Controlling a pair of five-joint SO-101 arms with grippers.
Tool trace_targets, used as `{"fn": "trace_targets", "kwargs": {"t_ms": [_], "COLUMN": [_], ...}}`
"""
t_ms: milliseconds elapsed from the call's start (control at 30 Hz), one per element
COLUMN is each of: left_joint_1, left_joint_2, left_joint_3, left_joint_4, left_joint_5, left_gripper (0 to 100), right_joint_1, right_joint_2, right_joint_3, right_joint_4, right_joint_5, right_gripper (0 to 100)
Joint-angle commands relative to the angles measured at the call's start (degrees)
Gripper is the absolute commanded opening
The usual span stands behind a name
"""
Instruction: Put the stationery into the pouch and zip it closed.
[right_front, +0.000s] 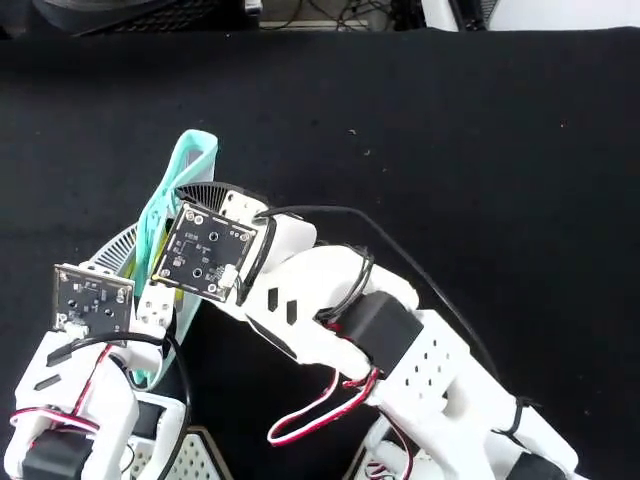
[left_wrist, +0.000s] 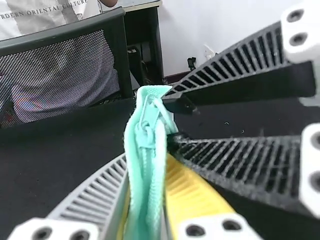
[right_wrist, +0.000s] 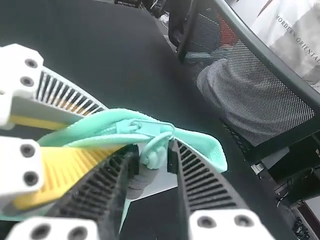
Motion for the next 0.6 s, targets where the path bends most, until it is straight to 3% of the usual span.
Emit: {"fn": "trace_targets", "kwargs": {"t_ms": [0, 133, 233, 567], "left_joint_1": [0.3, 0.3, 0.3, 0.3], "left_joint_2": [-0.3, -0.3, -0.3, -0.3], "left_joint_3": [-0.5, -0.3, -0.3, -0.2], "left_joint_4": [0.1, 0.2, 0.2, 0.2], "left_joint_5": [-0.3, -0.4, -0.5, -0.5], "left_gripper": [3, 3, 3, 3], "right_joint_1": [-1.0, -1.0, -1.0, -0.7], "right_joint_2": [-0.1, -0.1, 0.0, 0.0], "right_joint_3": [-2.7, -2.8, -3.0, -3.3], "right_joint_4": [-1.8, -1.8, -2.0, -3.1], "right_joint_5": [-0.7, -0.7, -0.7, -0.5], "right_gripper": [10.9, 10.4, 1.4, 1.2]}}
